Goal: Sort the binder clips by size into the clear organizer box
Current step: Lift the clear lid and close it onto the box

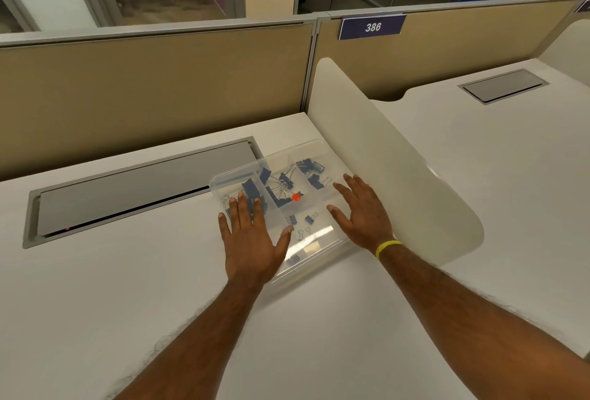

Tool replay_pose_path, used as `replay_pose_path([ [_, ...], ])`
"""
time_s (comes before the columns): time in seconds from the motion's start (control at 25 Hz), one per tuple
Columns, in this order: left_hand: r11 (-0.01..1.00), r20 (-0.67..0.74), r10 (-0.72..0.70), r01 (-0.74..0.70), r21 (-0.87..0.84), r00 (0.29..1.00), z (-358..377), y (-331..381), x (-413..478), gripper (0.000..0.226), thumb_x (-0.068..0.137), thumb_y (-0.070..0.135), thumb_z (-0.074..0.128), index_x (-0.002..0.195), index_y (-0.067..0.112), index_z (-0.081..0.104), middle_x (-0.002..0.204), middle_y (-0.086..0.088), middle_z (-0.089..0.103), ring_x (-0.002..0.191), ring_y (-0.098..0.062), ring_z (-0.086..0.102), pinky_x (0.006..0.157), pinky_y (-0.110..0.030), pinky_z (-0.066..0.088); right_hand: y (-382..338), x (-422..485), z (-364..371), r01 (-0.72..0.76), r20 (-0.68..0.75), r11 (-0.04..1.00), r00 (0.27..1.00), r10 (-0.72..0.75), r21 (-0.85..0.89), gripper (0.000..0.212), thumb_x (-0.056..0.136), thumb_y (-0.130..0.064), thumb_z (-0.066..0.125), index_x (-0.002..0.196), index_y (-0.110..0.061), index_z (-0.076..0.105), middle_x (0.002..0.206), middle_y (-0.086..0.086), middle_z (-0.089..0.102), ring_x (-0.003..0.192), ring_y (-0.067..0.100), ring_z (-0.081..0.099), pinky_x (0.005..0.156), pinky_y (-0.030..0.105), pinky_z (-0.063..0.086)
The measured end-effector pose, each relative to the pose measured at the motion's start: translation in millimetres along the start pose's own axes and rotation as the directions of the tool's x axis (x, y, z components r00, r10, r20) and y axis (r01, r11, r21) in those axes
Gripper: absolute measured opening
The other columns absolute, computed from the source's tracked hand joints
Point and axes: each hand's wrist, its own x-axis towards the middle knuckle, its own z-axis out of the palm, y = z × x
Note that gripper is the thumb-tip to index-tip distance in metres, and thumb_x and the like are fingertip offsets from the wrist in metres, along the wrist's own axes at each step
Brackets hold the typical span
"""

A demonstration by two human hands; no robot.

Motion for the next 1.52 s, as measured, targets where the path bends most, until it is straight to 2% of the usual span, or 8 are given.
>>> replay_pose_path([
  [0.12,0.999,-0.009,-0.015,0.015,-0.039,1.0,-3.4,2.4,-0.4,0.094,0.08,0.079,0.012,0.153,0.019,0.017,0.162,-0.007,0.009,0.15,-0.026,0.002,0.12,-0.05,-0.002,1.0,1.2,2.0,0.003,-0.041,0.999,0.999,-0.001,0.037,0.063,0.091,-0.058,0.035,0.144,-0.024,0.042,0.157,0.003,0.031,0.147,0.018,0.021,0.12,0.035,0.015],
  [0.28,1.0,0.034,-0.023,0.024,-0.018,0.999,-10.0,4.8,-2.3,0.09,0.081,0.076,0.014,0.153,0.021,0.015,0.162,-0.007,0.006,0.15,-0.027,0.0,0.119,-0.052,-0.003,1.6,1.1,3.1,-0.007,-0.013,0.999,1.0,0.007,0.033,0.064,0.089,-0.058,0.034,0.142,-0.023,0.044,0.155,0.004,0.035,0.145,0.021,0.027,0.12,0.04,0.022],
  [0.44,0.998,0.047,-0.001,-0.001,0.056,0.999,-22.1,1.3,12.8,0.09,0.08,0.079,0.013,0.152,0.024,0.013,0.162,-0.007,0.007,0.149,-0.03,0.002,0.117,-0.055,-0.002,-5.1,29.7,-16.4,0.049,0.025,0.997,0.999,-0.048,-0.054,0.066,0.085,-0.067,0.041,0.132,-0.021,0.052,0.141,0.007,0.05,0.13,0.024,0.044,0.106,0.041,0.037],
  [0.56,0.988,0.124,-0.066,0.048,0.148,0.99,-35.5,-8.6,47.3,0.098,0.079,0.083,0.019,0.154,0.021,0.004,0.162,-0.012,-0.003,0.148,-0.033,-0.006,0.116,-0.056,-0.004,-25.4,72.2,-25.7,0.109,0.191,0.994,0.976,-0.104,-0.015,0.074,0.083,-0.067,0.055,0.142,-0.025,0.042,0.152,0.007,0.037,0.138,0.026,0.036,0.112,0.042,0.03],
  [0.72,0.971,0.325,-0.12,0.044,0.233,0.938,-47.1,-14.0,78.5,0.12,0.064,0.091,0.03,0.153,0.02,-0.009,0.158,-0.016,-0.02,0.146,-0.038,-0.016,0.117,-0.055,-0.004,-67.1,127.8,-24.2,0.118,0.498,0.989,0.865,-0.059,-0.087,0.104,0.069,-0.073,0.065,0.152,-0.033,0.017,0.163,0.006,0.004,0.149,0.033,0.006,0.117,0.057,0.02],
  [0.84,0.974,0.4,-0.111,0.019,0.228,0.91,-47.3,-12.5,82.3,0.135,0.05,0.094,0.033,0.152,0.018,-0.014,0.156,-0.018,-0.025,0.143,-0.041,-0.02,0.118,-0.055,-0.005,-73.9,146.5,-23.6,0.095,0.62,0.988,0.785,0.0,-0.121,0.116,0.062,-0.066,0.077,0.153,-0.032,0.014,0.163,0.007,0.001,0.148,0.035,0.007,0.117,0.056,0.021],
  [1.08,0.983,0.406,-0.097,0.025,0.179,0.909,-40.6,-17.1,84.1,0.144,0.038,0.093,0.032,0.152,0.019,-0.015,0.156,-0.016,-0.026,0.143,-0.04,-0.023,0.118,-0.055,-0.006,-68.8,142.0,-13.3,0.09,0.6,0.991,0.8,-0.016,-0.094,0.118,0.059,-0.065,0.079,0.153,-0.033,0.015,0.163,0.005,0.002,0.149,0.034,0.005,0.118,0.056,0.017],
  [1.52,0.993,0.345,-0.062,0.023,0.116,0.937,-27.7,-25.9,79.0,0.137,0.043,0.094,0.029,0.151,0.023,-0.016,0.156,-0.011,-0.029,0.143,-0.036,-0.025,0.116,-0.053,-0.009,-69.7,131.1,-18.1,0.053,0.556,0.997,0.831,-0.009,-0.064,0.112,0.062,-0.064,0.078,0.152,-0.03,0.021,0.163,0.004,0.009,0.148,0.032,0.013,0.118,0.053,0.021],
])
